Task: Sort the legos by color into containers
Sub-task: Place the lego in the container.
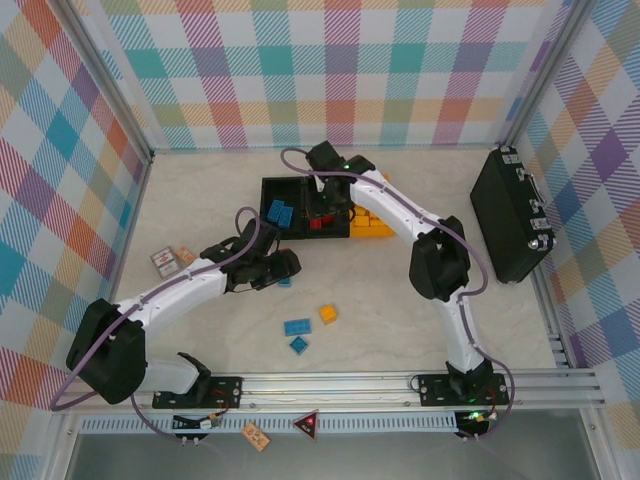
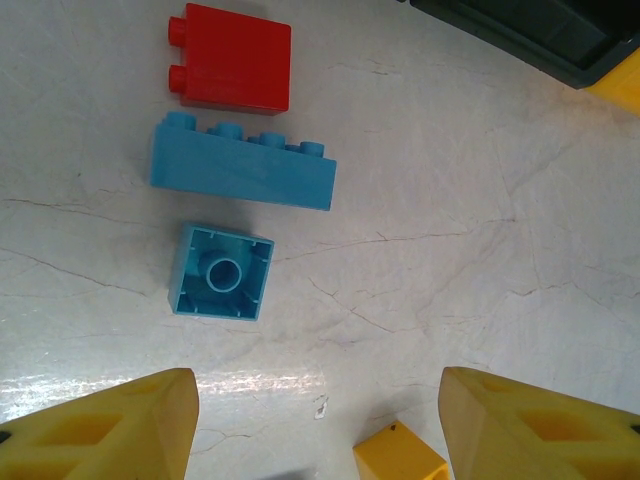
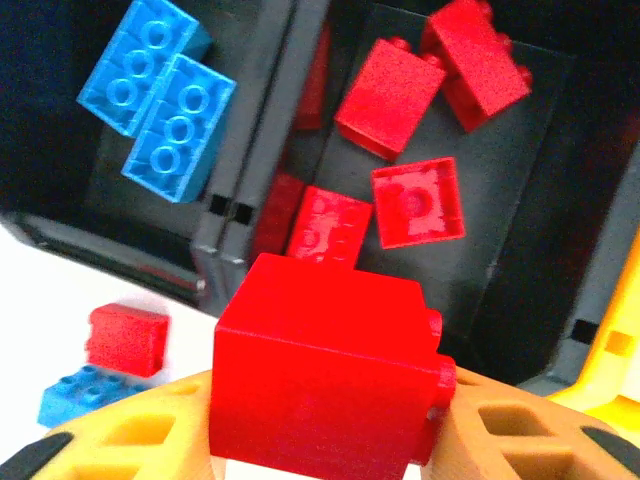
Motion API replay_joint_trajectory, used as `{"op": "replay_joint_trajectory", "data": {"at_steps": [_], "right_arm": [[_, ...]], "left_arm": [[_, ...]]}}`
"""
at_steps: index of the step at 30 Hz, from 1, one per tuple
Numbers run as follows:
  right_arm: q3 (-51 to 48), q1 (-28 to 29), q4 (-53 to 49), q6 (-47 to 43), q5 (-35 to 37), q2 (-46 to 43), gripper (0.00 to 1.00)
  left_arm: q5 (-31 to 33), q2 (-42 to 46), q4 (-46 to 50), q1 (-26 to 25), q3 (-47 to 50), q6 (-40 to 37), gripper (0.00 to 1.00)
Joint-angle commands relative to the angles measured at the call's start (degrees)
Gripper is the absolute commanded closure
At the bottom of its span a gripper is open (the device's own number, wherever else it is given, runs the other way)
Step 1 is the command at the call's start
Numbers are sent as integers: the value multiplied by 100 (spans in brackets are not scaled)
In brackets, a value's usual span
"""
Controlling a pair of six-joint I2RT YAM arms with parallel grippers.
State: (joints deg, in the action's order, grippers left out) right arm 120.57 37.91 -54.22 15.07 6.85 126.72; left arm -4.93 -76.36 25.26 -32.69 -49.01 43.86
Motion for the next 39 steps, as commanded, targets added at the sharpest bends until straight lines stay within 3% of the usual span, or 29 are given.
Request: {"op": "replay_joint_trajectory", "data": {"at_steps": [1,19,28,39], "right_arm": [[246,-54,-417,-158,344,123,54],[105,-55,-318,-156,791,480,50],[171,-47,-304,-102,857,487,39],[-744,-47,461,114,276,-754,39]], "left_arm": [[-32,-9,-12,78,-83,-92,35],[-123,-152,-71,92,-44,-109,36],[-78,-179,-24,94,-25,-115,35],[42,-650,207,87,-418,-206,35]]}}
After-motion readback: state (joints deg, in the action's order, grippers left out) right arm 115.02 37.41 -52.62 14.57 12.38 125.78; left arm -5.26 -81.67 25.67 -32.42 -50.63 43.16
